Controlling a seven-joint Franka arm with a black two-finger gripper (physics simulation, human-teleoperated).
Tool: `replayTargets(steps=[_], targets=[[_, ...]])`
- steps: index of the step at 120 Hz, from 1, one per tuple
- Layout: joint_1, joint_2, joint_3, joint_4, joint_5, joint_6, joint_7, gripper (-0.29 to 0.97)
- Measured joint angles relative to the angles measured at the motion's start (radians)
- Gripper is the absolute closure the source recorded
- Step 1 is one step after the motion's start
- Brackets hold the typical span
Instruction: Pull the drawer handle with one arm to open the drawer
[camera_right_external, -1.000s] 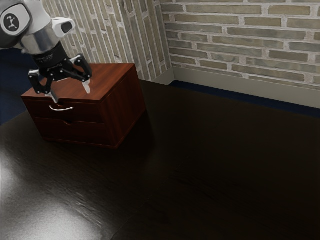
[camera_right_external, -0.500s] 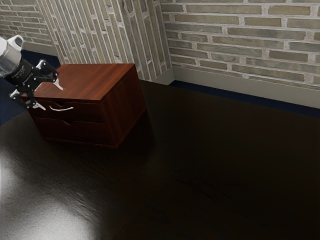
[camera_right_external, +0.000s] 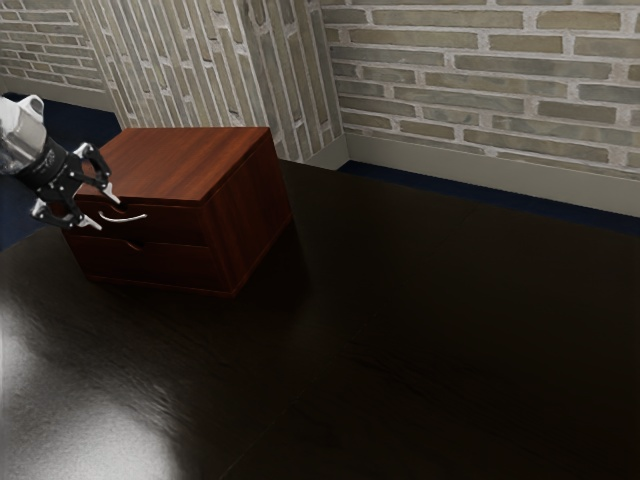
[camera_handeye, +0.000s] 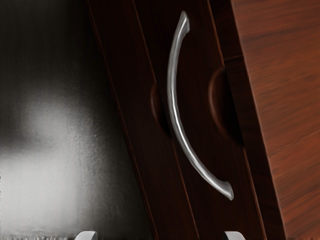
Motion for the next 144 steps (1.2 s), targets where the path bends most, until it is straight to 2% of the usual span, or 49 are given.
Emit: replayTargets(steps=[12,23,61,86,144], targets=[[-0.072,-0.002,0.030,0.003,0.004,0.002,-0.021,0.41],[-0.089,0.000,0.038,0.004,0.008,0.004,-0.037,0.42],[0.014,0.016,0.000,0.025,0.013,0.006,-0.076,0.42],[0.006,0.048,-0.007,0.042,0.006,0.006,-0.094,0.42],[0.051,0.115,-0.005,0.081,-0.010,0.021,-0.121,0.43]])
